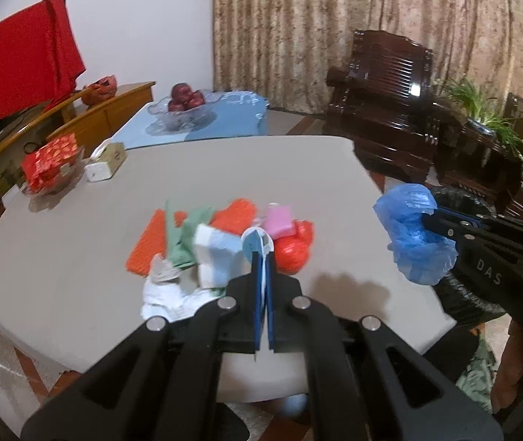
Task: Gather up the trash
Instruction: 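Carry the blue bag and tissue over the bin with both grippers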
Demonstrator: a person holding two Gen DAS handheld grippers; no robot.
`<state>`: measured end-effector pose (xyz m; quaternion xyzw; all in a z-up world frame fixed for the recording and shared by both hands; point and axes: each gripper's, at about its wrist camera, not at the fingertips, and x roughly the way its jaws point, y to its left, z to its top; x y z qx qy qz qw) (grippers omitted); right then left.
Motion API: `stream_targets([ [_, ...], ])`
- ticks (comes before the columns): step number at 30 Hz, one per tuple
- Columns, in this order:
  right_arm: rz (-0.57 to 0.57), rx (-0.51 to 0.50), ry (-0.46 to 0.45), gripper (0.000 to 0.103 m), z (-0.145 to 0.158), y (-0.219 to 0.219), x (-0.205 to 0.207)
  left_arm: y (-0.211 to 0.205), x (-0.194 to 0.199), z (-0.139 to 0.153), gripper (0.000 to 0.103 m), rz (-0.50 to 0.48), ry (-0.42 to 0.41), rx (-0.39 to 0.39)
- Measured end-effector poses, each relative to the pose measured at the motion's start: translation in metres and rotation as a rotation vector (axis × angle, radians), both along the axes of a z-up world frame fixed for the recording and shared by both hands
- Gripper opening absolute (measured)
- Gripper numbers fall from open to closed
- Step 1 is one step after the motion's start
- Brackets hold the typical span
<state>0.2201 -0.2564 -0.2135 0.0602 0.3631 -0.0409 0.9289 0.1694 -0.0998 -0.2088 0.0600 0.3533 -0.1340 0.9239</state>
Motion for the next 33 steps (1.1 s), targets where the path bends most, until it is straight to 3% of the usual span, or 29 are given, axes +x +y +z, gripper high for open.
stream_targets([
  [15, -0.116, -0.056, -0.003, 0.006, 0.002, -0.081, -0.032, -0.087, -0.012, 0.004, 0.002, -0.123, -0.002, -0.010],
  [33, -0.263, -0.061, 0.027, 0.006, -0.023, -0.186, -0.065, -0.218, -0.019, -0.020, 0.002, -0.310, 0.029, -0.029],
])
